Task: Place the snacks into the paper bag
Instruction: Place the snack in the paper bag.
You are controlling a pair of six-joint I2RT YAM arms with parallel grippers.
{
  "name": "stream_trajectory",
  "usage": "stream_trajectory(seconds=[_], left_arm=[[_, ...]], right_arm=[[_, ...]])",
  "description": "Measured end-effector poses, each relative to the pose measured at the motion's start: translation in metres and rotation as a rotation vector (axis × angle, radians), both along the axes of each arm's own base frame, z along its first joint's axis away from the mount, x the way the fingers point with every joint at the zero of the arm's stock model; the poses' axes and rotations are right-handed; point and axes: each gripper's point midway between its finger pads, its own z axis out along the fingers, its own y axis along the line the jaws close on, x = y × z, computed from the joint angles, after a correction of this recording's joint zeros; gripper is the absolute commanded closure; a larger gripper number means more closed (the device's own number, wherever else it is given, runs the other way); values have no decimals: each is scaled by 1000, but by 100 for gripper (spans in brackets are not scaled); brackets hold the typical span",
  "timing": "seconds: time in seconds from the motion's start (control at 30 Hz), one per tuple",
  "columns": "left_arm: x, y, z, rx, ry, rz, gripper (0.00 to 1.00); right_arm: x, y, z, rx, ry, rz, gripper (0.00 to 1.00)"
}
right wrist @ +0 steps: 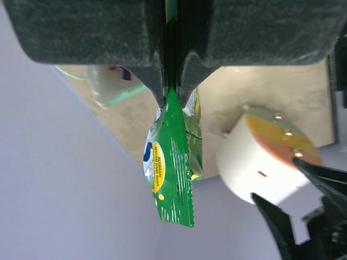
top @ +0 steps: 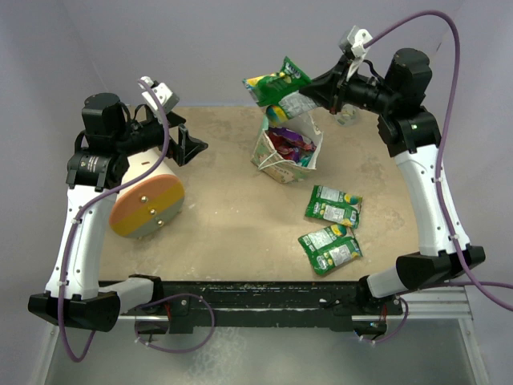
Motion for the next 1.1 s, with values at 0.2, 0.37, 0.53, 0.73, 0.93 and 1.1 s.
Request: stream_trajectory(seconds=[0.2,0.37,0.53,0.73,0.93,1.1], left_arm=[[0,2,-1,10,-5,-6,1],[0,2,-7,14,3,-15,1],[1,5,-15,10,25,-14,1],[1,5,-16,4,32,-23,1],[0,4,-17,-5,39,-31,1],[-2,3,-16,-15,44,-40,1]], right_arm=[[18,-38,-9,-153,-113,-240,100],[42,-60,-37,-295,-125,-373,100],[62,-63,-77,-440,-119,-429,100],[72,-45,-109,-550,-115,-418,100],[79,-41,-119,-596,-118,-432,100],[90,-46,-130,-642,-120,-462,100]])
